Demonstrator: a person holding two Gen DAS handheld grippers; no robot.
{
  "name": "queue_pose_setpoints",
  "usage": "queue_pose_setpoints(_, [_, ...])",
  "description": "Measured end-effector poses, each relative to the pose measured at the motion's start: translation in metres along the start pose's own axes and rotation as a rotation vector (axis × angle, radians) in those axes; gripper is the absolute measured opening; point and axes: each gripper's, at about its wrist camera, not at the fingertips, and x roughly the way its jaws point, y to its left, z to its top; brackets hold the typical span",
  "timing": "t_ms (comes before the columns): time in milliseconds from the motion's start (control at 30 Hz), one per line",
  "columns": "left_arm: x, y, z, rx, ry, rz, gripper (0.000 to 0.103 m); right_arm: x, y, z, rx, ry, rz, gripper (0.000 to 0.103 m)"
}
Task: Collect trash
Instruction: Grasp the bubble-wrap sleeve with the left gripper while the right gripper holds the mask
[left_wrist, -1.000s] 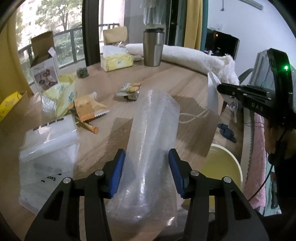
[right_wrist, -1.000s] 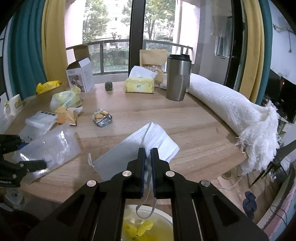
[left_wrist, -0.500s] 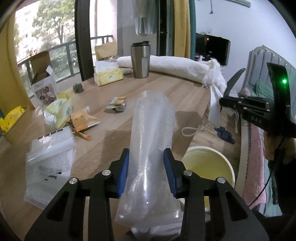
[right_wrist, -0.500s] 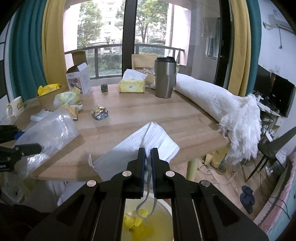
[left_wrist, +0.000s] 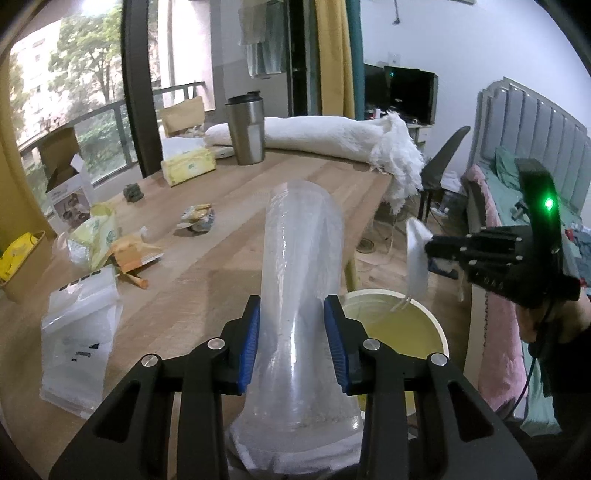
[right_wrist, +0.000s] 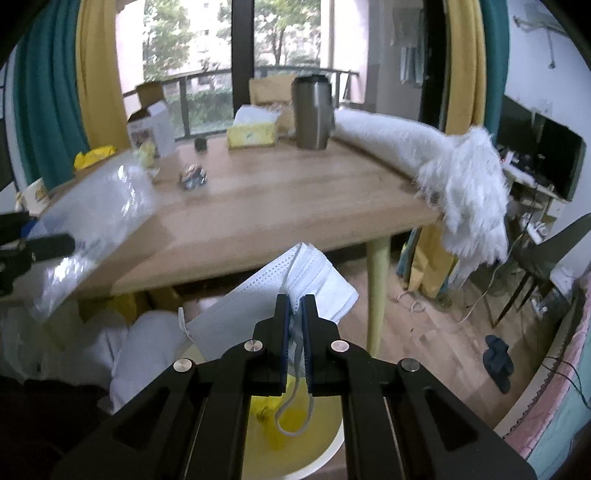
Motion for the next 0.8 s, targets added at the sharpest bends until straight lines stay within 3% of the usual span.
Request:
queue_pose_setpoints(133, [0.005,-0.012,0.001,0.024,0.012,-0.009,0.036,0.007,-0.001,-0.012,0.003,0.043,0.028,0.017])
queue_pose_setpoints(200, [0.009,-0.018,0.001,0.036,0.022,-0.015,0.036,0.009,-0.004,-0.016,0.011,0.051,0.032,0.029])
queue_pose_setpoints(267, [0.014,-0.025,0.002,0.051,0.033,-0.023,0.036,0.010,-0.007,-0.020,0.024,0.060,0.050,0.053])
queue_pose_setpoints(333, [0.020,-0.033,0.003,0.065,0.046,-0.033,0.036,0.011,-0.011,-0.024,0.029,0.061,0.057,0.061])
queue_pose_setpoints(800, [0.070,-0.078,0.004,0.112,0.184,-0.139,0.039,0.014,-0.057,-0.054,0.123,0.086,0.014,0.062])
